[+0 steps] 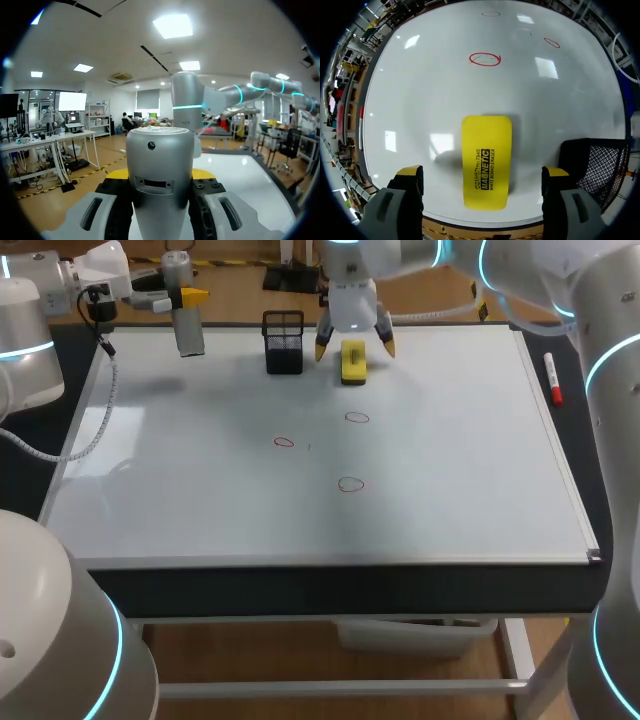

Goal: Pick up the inspection probe, press it on each red-marked spot on the whiteboard one by one, put down the probe, pick up the eraser, and wipe off all the red marks.

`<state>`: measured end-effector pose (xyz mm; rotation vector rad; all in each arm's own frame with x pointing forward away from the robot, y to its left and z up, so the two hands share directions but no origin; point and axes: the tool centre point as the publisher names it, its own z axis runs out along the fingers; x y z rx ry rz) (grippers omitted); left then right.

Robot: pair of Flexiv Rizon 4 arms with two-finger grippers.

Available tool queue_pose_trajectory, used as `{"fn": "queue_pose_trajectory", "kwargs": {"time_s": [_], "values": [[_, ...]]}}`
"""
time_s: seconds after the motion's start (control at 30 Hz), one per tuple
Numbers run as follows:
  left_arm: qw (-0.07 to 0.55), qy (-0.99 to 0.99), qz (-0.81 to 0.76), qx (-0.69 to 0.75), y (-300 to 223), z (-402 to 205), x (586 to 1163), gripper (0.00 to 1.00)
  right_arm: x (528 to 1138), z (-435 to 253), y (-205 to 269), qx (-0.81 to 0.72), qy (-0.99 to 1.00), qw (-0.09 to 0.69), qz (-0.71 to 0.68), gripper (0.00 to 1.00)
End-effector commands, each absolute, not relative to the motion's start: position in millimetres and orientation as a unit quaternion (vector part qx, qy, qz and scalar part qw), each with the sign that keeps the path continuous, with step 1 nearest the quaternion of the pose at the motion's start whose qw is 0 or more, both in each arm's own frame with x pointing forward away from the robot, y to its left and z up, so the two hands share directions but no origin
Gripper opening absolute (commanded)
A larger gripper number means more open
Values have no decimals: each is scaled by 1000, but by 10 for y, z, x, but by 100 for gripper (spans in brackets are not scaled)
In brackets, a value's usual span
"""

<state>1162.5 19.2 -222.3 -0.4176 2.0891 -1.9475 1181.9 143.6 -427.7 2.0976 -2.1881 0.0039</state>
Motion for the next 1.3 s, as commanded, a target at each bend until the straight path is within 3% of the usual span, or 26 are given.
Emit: {"fn": "queue_pose_trajectory", "kwargs": {"time_s": [0.03,1.03,1.1,1.13,1.27,1.3], "values": [[129,718,-669,-144,192,-2211,11611,0,11926,-4368,1466,673,-716,152,-107,100],[129,718,-669,-144,192,-2211,11611,0,11852,-4340,1486,664,-726,137,-121,100],[129,718,-669,-144,192,-2211,11611,0,11845,-4343,1486,663,-726,137,-122,56],[129,718,-669,-144,192,-2211,11611,0,11835,-4337,1491,664,-725,135,-122,48],[129,718,-669,-144,192,-2211,11611,0,11797,-4287,1519,669,-722,127,-122,44],[129,718,-669,-144,192,-2211,11611,0,11786,-4289,1524,669,-722,128,-122,38]]}}
